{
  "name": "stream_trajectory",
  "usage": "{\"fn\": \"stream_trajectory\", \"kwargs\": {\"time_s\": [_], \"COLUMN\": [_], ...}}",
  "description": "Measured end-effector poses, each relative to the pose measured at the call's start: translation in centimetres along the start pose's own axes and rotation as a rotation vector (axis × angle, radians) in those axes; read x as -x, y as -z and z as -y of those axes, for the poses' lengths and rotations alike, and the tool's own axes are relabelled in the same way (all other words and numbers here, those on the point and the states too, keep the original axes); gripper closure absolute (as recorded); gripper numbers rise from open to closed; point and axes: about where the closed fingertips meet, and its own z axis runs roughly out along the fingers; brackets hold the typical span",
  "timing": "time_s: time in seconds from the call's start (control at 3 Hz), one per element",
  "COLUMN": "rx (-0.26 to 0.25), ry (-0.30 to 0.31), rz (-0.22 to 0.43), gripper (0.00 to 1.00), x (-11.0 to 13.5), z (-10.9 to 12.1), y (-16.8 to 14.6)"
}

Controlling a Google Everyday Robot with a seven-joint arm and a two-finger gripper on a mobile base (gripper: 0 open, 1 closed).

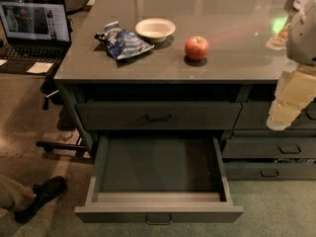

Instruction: Place apple into middle drawer

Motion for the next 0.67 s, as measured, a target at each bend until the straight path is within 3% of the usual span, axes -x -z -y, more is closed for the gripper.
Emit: {"fn": "stream_trajectory", "kwargs": {"time_s": [0.33,0.67], "rx": [0.000,0.006], "ry": [0.000,-0.051], "rz": [0.001,0.098], "gripper": [0.00,0.00], "x": [0.0,1.1], "z": [0.0,0.5], "y": [0.0,-0.2]}}
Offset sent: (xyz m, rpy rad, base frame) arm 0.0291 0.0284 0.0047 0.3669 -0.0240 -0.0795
